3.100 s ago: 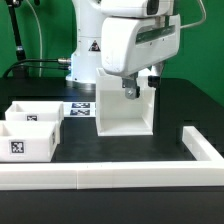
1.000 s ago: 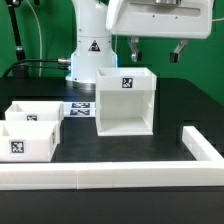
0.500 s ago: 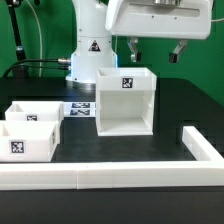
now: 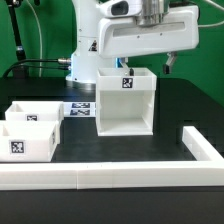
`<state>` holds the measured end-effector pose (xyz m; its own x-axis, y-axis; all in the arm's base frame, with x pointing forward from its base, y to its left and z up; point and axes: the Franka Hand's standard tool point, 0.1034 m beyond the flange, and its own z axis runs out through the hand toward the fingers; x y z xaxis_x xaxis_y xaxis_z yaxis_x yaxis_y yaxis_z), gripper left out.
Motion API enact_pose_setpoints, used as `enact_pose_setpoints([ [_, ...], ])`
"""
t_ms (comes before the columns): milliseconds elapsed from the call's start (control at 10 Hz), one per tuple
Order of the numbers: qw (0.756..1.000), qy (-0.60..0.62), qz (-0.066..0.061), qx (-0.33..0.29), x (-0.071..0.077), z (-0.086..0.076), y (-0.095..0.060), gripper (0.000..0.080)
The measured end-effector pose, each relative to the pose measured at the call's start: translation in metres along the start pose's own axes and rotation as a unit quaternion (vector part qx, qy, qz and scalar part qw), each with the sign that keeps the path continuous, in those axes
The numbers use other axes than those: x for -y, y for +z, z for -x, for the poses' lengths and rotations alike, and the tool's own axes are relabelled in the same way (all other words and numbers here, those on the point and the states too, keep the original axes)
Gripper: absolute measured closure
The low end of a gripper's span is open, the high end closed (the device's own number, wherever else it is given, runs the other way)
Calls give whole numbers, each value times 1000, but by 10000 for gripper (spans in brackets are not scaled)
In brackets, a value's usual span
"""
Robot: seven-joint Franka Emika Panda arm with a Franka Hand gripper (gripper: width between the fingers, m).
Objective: Assemble drawer
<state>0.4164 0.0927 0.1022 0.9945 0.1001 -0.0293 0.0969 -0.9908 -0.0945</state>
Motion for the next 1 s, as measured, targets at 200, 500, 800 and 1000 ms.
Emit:
enact_pose_setpoints([
  [200, 1000, 15, 6, 7, 2, 2, 5, 150],
  [500, 1000, 16, 7, 8, 2, 2, 6, 558],
  [800, 1000, 16, 7, 6, 2, 1, 5, 761],
  [1000, 1000, 16, 8, 6, 2, 1, 5, 761],
])
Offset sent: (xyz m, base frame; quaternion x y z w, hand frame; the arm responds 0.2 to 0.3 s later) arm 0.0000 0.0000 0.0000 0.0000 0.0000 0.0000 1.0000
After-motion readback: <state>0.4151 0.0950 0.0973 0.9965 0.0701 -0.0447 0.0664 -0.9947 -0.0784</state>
